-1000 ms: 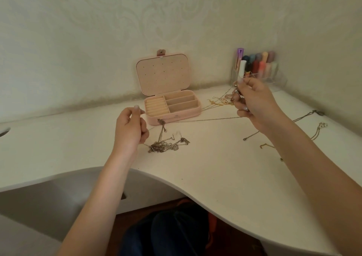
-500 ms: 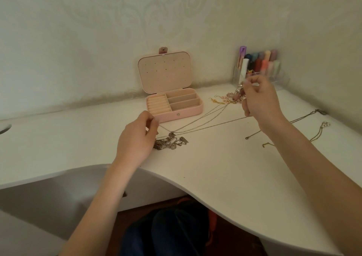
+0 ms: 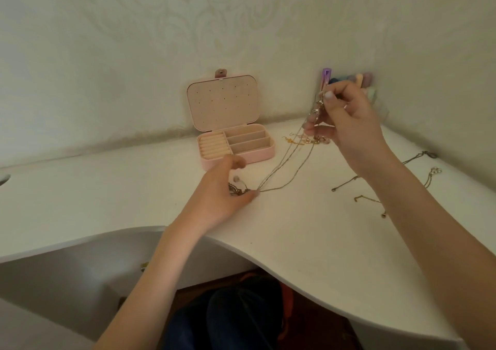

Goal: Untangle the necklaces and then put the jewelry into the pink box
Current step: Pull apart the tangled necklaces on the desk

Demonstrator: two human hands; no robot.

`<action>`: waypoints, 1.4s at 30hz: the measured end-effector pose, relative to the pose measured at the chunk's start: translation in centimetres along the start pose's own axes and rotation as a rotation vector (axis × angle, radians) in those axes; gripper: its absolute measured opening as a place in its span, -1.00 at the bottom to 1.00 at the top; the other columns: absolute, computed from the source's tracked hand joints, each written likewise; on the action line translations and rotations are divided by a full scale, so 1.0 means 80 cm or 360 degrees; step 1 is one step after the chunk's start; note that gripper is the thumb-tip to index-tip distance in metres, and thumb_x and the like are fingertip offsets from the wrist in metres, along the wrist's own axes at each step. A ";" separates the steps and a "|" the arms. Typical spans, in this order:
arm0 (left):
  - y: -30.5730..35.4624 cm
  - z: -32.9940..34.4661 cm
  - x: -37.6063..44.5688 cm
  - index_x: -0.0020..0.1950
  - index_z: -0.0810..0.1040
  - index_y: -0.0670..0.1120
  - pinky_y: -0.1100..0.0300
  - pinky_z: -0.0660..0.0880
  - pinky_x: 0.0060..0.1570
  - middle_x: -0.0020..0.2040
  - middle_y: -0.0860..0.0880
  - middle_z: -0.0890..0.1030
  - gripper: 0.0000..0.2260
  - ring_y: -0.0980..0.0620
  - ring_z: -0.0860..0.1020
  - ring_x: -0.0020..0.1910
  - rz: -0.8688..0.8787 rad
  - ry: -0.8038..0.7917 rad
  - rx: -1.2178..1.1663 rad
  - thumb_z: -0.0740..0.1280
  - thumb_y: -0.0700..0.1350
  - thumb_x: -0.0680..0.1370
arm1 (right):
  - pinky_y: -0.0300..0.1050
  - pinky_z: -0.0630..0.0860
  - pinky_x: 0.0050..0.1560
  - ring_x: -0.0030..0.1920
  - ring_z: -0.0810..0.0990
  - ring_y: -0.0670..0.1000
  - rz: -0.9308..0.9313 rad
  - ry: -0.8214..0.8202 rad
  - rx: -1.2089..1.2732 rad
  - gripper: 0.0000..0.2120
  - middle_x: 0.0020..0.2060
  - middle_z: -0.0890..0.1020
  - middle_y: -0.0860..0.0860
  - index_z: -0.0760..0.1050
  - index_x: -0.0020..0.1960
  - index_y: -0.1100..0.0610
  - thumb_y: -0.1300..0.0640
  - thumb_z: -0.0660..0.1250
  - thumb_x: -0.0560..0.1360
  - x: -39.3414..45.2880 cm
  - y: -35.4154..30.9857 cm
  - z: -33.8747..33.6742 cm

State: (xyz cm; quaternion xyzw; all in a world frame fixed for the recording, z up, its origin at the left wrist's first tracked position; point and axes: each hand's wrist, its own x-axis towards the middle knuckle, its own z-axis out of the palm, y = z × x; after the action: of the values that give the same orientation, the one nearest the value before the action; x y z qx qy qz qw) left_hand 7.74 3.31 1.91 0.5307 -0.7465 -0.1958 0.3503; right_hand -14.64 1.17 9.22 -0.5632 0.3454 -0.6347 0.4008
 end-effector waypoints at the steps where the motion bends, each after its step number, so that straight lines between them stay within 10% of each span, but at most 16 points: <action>1: 0.008 0.006 0.003 0.31 0.39 0.02 0.63 0.23 0.01 0.20 0.20 0.46 -0.49 0.26 0.40 0.20 0.0042 -0.0060 -0.0097 0.48 -0.04 0.42 | -0.13 0.54 -0.30 -0.37 0.58 0.01 0.0009 -0.0052 0.0056 -0.86 -0.40 0.56 -0.01 0.37 -0.09 0.11 0.22 0.12 0.63 0.000 -0.004 0.002; 5: 0.023 0.032 0.017 0.07 0.53 0.07 0.41 0.38 0.06 0.07 0.17 0.59 -0.88 0.31 0.49 0.08 0.0139 -0.0232 -0.0221 0.34 -0.09 0.55 | -0.13 0.53 -0.32 -0.38 0.56 0.01 0.0017 -0.0085 0.0176 -0.85 -0.39 0.56 0.01 0.35 -0.08 0.12 0.19 0.09 0.65 -0.001 -0.022 0.007; 14: -0.003 -0.006 0.007 -0.18 0.49 -0.09 0.31 0.31 -0.47 -0.50 0.09 0.41 -0.83 0.15 0.33 -0.53 -0.0071 0.0023 -0.0593 0.23 -0.15 0.61 | -0.12 0.61 -0.33 -0.39 0.58 -0.03 0.0182 0.0105 -0.0320 -0.85 -0.39 0.60 -0.03 0.39 -0.10 0.11 0.21 0.13 0.63 -0.056 -0.022 -0.056; 24: 0.012 -0.034 0.000 -0.10 0.59 -0.15 0.32 0.39 -0.53 -0.25 -0.08 0.68 -0.88 0.08 0.59 -0.44 -0.0482 -0.0100 -0.0960 0.28 -0.19 0.58 | -0.24 0.45 -0.02 -0.07 0.55 -0.12 0.0259 -0.0962 -0.1388 -0.87 -0.17 0.61 -0.19 0.59 -0.21 -0.03 0.18 0.40 0.47 -0.128 0.010 -0.059; 34: 0.033 -0.021 -0.002 0.10 0.62 -0.13 0.29 0.39 -0.46 -0.19 -0.12 0.67 -0.79 -0.02 0.66 -0.30 -0.0579 -0.0275 -0.1167 0.18 -0.17 0.63 | -0.36 0.38 -0.22 -0.19 0.48 -0.15 -0.0243 -0.0648 -0.1342 -0.87 -0.25 0.54 -0.19 0.56 -0.10 0.04 0.02 0.44 0.43 -0.075 0.024 0.062; 42: 0.024 -0.011 -0.006 0.13 0.59 -0.13 0.29 0.50 -0.31 -0.18 -0.15 0.69 -0.80 0.03 0.62 -0.30 -0.0589 -0.0294 -0.1219 0.23 -0.26 0.58 | -0.43 0.42 -0.24 -0.31 0.54 -0.19 0.0031 -0.0410 -0.1105 -0.96 -0.33 0.59 -0.15 0.60 -0.16 0.14 0.21 0.45 0.41 -0.065 0.063 0.071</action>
State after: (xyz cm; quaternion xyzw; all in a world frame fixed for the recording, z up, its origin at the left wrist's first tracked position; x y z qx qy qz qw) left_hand 7.20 4.50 3.59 0.4676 -0.5404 -0.5647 0.4127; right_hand -8.16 3.68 3.21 -0.7376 0.4922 -0.3997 0.2322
